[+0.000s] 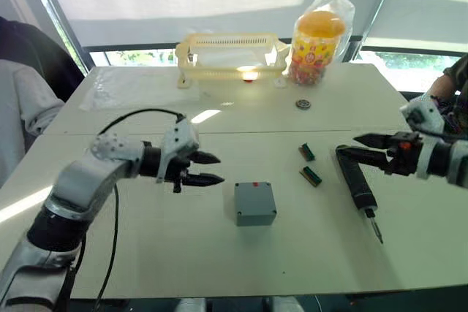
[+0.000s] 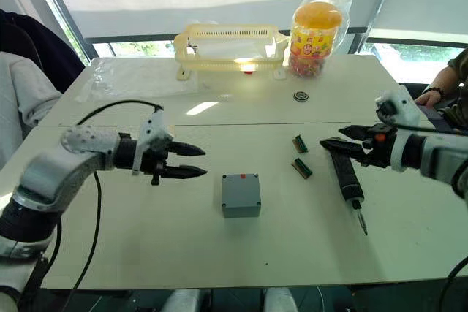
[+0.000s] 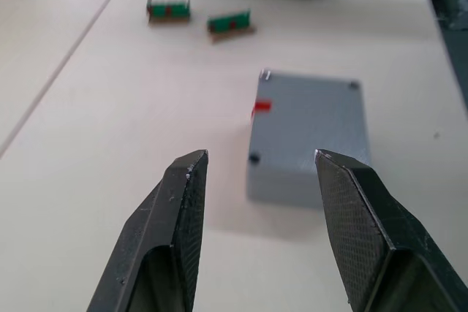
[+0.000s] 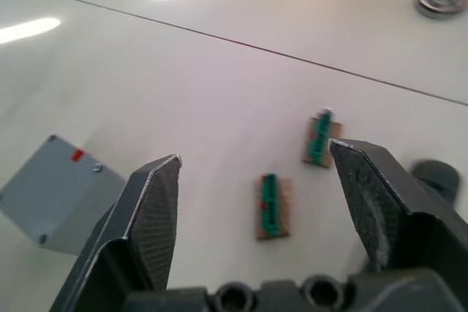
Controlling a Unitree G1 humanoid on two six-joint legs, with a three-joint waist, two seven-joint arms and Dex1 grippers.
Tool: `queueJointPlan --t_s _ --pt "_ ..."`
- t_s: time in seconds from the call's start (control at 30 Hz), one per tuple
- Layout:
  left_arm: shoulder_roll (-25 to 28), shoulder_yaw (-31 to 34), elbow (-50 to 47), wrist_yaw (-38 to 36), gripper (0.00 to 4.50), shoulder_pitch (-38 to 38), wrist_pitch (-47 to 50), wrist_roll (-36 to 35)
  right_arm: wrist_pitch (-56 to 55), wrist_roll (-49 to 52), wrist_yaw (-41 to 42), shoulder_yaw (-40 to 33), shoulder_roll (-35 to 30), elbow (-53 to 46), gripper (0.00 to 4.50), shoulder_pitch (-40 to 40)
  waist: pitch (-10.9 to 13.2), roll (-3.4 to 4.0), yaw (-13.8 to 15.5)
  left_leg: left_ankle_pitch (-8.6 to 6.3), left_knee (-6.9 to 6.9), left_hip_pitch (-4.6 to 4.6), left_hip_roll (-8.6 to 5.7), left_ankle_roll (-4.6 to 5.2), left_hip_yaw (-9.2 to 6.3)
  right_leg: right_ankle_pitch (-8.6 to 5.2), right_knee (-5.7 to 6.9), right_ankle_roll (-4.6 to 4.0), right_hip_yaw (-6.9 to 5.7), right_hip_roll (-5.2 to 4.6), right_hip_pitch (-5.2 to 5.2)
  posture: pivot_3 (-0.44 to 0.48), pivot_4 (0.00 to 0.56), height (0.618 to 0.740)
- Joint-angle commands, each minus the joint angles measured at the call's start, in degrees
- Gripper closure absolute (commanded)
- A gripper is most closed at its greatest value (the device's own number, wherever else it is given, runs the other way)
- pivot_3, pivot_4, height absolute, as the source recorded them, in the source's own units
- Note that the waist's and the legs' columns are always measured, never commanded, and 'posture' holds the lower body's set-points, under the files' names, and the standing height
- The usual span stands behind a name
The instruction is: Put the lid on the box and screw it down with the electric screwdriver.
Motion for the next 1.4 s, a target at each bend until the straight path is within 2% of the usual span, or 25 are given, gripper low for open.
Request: queueJointPlan --t_s 0.03,0.1,0.17,0.23,0.3,0.47,0.63,0.8,0.9,0.97,1.03,1.17,1.23,1.4 --pt "-0.1 -0.2 -3.4 -0.7 2.15 0.1 0.4 -1.9 6.7 -4.0 2.8 9.7 -4.5 7.3 0.13 -8.5 0.0 0.0 -0.3 -0.01 0.0 -0.01 0.01 0.02 0.01 0.06 0.0 0.1 0.01 0.02 -0.04 0.0 0.15 0.74" --pt "-0.6 -0.4 -5.0 -0.5 2.15 1.1 0.3 -2.5 9.7 -9.2 3.5 18.5 -5.3 13.2 0.05 -15.6 0.1 0.05 -0.7 -0.02 0.02 -0.02 0.06 0.03 0.17 0.05 0.04 0.09 0.09 0.03 -0.16 0.0 0.15 0.74" --pt "-1.4 -0.8 -6.5 0.4 2.15 1.8 0.5 -3.0 11.7 -12.5 8.1 26.9 -6.9 16.8 0.05 -20.6 0.1 0.11 -0.5 -0.02 0.0 -0.05 0.05 0.03 0.2 -0.02 0.05 -0.03 0.12 0.02 -0.23 0.0 0.15 0.74" --pt "-3.7 -1.1 -7.4 3.0 2.15 3.0 0.8 -3.2 14.3 -15.5 13.9 36.6 -6.6 21.7 0.05 -26.7 0.1 0.14 -0.3 -0.02 -0.03 -0.06 0.05 0.03 0.17 -0.02 0.04 -0.04 0.11 0.04 -0.24 0.0 0.15 0.74" --pt "-5.0 -1.3 -8.2 4.9 2.15 3.8 1.3 -3.4 14.4 -18.6 18.4 43.4 -5.7 25.9 0.05 -30.6 0.1 0.12 -0.1 -0.02 0.01 -0.08 0.04 0.02 0.19 0.0 0.04 0.0 0.12 0.02 -0.23 0.0 0.15 0.74" --pt "-5.7 -1.3 -11.9 8.3 2.15 6.1 3.1 -4.3 12.2 -24.4 26.7 53.4 -3.7 31.7 0.05 -34.8 0.1 0.11 -0.1 -0.02 0.05 -0.12 0.01 0.02 0.15 0.07 0.03 0.13 0.11 0.02 -0.23 0.0 0.15 0.74" --pt "-6.0 -1.5 -13.4 11.1 2.15 7.1 4.0 -4.4 12.3 -27.3 31.6 57.1 -1.1 34.6 0.05 -36.5 0.1 0.13 -0.3 -0.01 0.04 -0.12 0.01 0.02 0.15 0.08 0.06 0.16 0.1 0.04 -0.26 0.0 0.15 0.74" --pt "-6.4 -2.2 -14.2 13.2 2.15 8.2 3.9 -4.1 12.1 -30.4 31.1 58.0 3.3 38.4 0.05 -36.6 0.1 0.13 -0.2 -0.01 0.04 -0.11 0.0 0.01 0.13 0.09 0.07 0.16 0.09 0.05 -0.25 0.0 0.15 0.74" --pt "-6.6 -2.1 -14.8 14.5 2.15 8.9 4.2 -4.4 8.5 -33.5 30.9 59.4 4.2 39.8 0.85 -34.9 0.1 0.14 -0.1 -0.01 0.05 -0.11 0.0 0.01 0.13 0.09 0.09 0.16 0.09 0.05 -0.27 0.0 0.15 0.74" --pt "-6.6 -1.7 -14.9 15.1 2.15 9.2 4.2 -4.7 7.1 -35.4 30.2 59.6 4.8 40.5 1.96 -33.8 0.1 0.14 0.0 -0.01 0.05 -0.11 -0.01 0.0 0.1 0.09 0.09 0.16 0.08 0.05 -0.24 0.0 0.15 0.74" --pt "-6.5 -1.6 -14.6 15.5 2.15 9.2 4.0 -4.5 7.0 -36.3 30.1 59.3 5.5 41.5 2.75 -33.0 0.1 0.09 -0.1 -0.01 0.07 -0.11 -0.02 0.0 0.1 0.09 0.09 0.16 0.08 0.05 -0.21 0.0 0.15 0.74" --pt "-6.2 -1.3 -13.6 15.2 2.15 8.9 3.3 -4.5 8.7 -36.6 29.2 57.1 6.0 42.1 2.76 -31.7 0.0 -0.05 0.0 0.0 0.16 0.0 -0.03 -0.02 0.02 0.08 0.04 0.15 0.04 0.05 0.02 0.0 0.15 0.74" --pt "-5.8 -1.1 -12.0 14.2 2.15 8.2 2.3 -4.1 12.7 -35.2 26.0 50.6 5.8 42.3 2.76 -31.3 0.0 -0.09 0.1 0.0 0.17 0.03 -0.05 -0.02 0.0 0.07 0.02 0.14 0.03 0.04 0.09 0.0 0.15 0.74" --pt "-5.5 -0.9 -5.0 10.7 2.15 4.7 -1.0 -3.2 22.4 -34.4 13.1 24.6 6.1 39.7 2.76 -29.1 0.0 0.09 0.2 0.02 0.16 -0.07 -0.14 -0.05 0.0 0.08 0.04 0.12 0.06 -0.04 -0.02 0.0 0.15 0.74"
